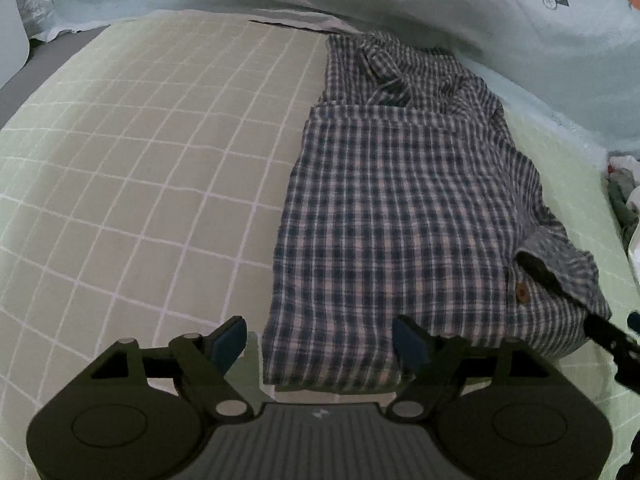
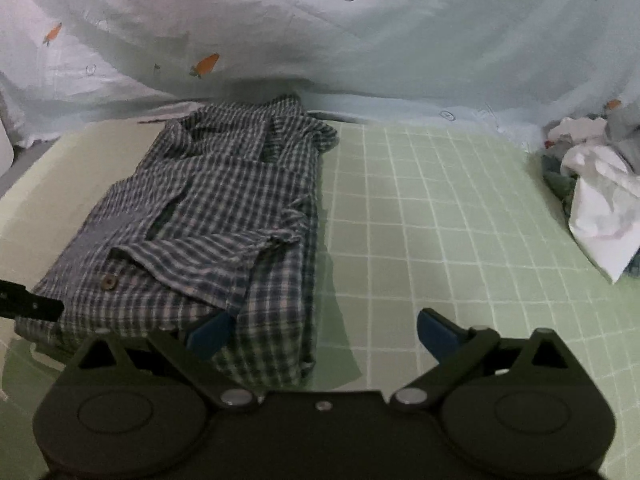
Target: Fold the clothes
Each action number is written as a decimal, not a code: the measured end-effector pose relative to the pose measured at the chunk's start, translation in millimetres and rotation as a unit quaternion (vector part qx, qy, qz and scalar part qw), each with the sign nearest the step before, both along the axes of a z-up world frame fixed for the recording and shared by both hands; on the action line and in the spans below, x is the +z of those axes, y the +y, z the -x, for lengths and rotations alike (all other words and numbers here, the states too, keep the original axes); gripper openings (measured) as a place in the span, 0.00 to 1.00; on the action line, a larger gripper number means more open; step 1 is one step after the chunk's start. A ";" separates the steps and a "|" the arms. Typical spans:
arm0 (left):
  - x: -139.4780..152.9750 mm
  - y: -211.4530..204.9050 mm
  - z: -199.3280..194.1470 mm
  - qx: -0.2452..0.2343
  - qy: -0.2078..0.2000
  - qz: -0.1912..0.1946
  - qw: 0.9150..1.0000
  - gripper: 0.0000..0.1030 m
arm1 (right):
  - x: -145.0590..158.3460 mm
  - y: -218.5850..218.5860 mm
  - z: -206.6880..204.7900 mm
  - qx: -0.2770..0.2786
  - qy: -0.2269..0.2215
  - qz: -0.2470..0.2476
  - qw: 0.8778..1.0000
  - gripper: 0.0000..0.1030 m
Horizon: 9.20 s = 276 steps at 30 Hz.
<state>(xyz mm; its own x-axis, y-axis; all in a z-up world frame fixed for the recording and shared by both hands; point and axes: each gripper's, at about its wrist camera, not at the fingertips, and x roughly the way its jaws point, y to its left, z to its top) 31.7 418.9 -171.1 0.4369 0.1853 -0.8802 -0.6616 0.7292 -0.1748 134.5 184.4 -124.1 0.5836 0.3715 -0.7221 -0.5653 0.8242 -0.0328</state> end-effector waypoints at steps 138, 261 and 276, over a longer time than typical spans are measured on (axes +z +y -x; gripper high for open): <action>101.4 21.6 132.6 0.176 -0.291 0.314 0.886 0.08 | 22.6 -129.6 49.2 -0.245 0.436 -0.536 0.680 0.06; 98.2 417.3 193.3 0.109 -0.242 0.047 0.963 0.27 | 38.8 463.2 46.3 0.242 0.294 -0.300 0.875 0.32; 16.9 544.9 163.7 0.252 -0.091 -0.074 0.961 0.80 | -13.3 639.5 32.8 0.241 0.006 -0.119 0.963 0.82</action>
